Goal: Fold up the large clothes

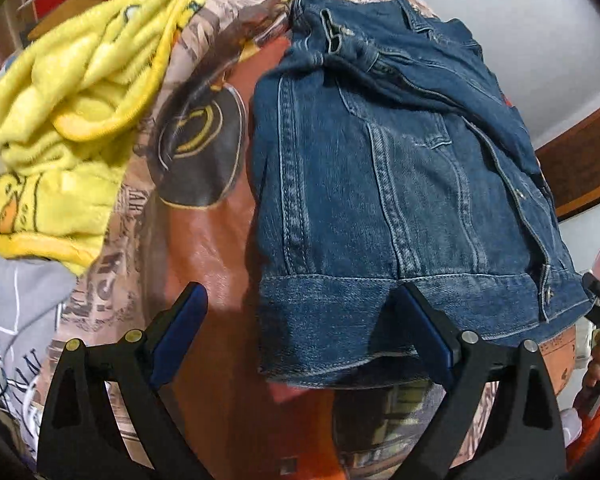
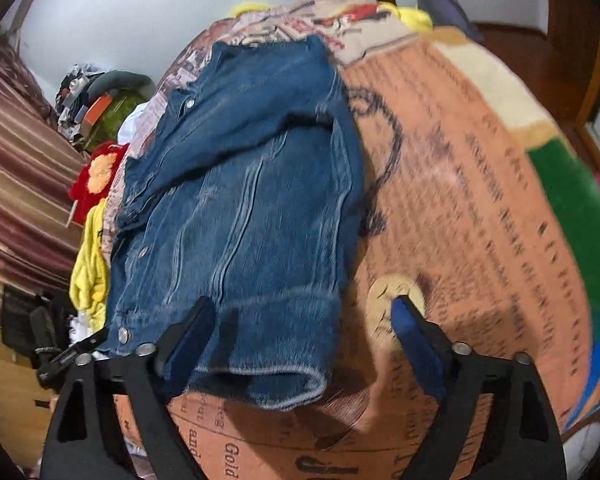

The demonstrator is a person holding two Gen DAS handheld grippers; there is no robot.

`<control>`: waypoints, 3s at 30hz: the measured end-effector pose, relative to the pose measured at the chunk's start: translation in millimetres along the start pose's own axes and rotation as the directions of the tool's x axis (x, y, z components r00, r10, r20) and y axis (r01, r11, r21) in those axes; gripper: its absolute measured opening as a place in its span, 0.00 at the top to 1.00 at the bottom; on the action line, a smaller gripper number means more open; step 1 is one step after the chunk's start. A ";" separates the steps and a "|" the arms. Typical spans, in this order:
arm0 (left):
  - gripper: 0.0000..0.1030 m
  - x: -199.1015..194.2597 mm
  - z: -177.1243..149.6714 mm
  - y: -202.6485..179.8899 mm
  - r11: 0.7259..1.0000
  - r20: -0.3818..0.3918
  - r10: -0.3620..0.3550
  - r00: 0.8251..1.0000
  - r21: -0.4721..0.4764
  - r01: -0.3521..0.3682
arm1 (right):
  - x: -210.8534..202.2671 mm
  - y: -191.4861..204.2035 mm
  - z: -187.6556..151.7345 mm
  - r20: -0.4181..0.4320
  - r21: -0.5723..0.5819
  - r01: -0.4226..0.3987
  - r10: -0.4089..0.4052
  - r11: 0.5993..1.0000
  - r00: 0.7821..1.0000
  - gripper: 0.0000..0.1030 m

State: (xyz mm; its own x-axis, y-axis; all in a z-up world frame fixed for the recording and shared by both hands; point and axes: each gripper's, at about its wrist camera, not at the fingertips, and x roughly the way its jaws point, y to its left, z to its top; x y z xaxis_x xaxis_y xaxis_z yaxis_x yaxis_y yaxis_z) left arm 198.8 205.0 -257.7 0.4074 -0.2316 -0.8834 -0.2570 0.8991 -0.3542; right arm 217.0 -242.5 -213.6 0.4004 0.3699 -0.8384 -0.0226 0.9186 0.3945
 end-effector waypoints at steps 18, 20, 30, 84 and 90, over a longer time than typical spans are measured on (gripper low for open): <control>0.84 -25.1 14.3 -7.1 0.990 0.097 -0.137 0.986 -0.006 0.139 | -8.7 26.1 11.0 0.072 -0.115 -0.079 0.087 0.990 0.994 0.89; 0.84 -32.5 22.3 -13.1 0.990 0.125 -0.140 0.982 0.019 0.139 | -14.0 36.3 19.1 0.097 -0.156 -0.080 0.096 0.985 0.991 0.90; 0.85 -81.8 84.2 -55.7 0.976 0.303 -0.181 0.936 0.174 0.132 | -29.0 64.2 66.9 0.208 -0.234 -0.107 0.157 0.966 0.966 0.91; 0.79 132.6 335.5 -73.5 0.948 0.236 0.220 0.947 0.178 -0.264 | 136.0 51.7 313.0 0.273 -0.293 0.339 -0.262 0.894 0.926 0.80; 0.67 102.0 329.1 -85.5 0.933 0.286 0.242 0.927 0.194 -0.303 | 102.1 19.1 305.9 0.226 -0.255 0.352 -0.299 0.901 0.927 0.80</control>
State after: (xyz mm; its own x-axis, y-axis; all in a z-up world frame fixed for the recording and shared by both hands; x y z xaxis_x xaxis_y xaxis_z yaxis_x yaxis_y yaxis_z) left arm 550.7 226.7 -216.6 0.5659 0.1088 -0.8173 -0.1932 0.9812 -0.0031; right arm 537.7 -229.7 -176.6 0.5854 0.0369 -0.8099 -0.1125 0.9930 -0.0361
